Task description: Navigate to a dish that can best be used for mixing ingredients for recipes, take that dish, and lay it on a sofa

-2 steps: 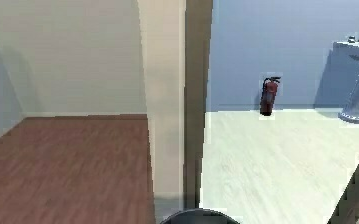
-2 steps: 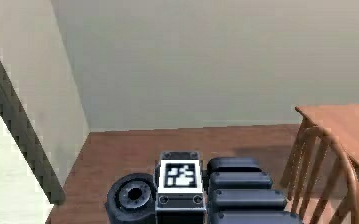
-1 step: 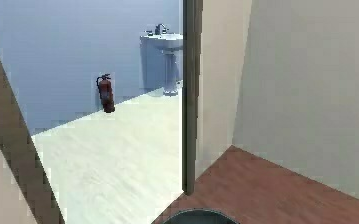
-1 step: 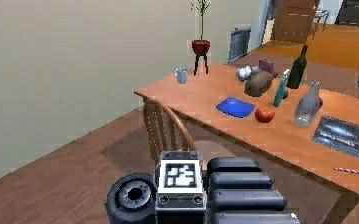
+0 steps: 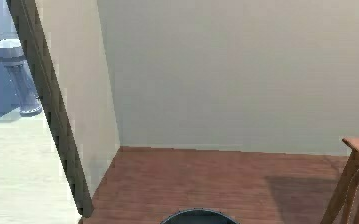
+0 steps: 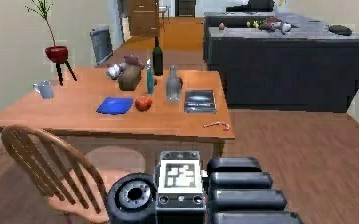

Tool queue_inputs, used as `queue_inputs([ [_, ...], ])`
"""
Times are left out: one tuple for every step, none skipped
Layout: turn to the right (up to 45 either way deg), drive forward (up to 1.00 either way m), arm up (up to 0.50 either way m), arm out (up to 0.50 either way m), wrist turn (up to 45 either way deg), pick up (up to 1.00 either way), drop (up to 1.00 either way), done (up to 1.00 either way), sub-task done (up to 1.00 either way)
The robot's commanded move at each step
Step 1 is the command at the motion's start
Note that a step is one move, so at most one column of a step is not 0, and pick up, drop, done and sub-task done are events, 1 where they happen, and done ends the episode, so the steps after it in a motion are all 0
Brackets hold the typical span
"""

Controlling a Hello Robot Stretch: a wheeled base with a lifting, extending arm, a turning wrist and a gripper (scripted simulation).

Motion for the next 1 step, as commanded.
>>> queue_inputs([
  [0.0, 0.7, 0.0, 0.0, 0.0, 0.0, 0.0, 0.0, 0.0],
])
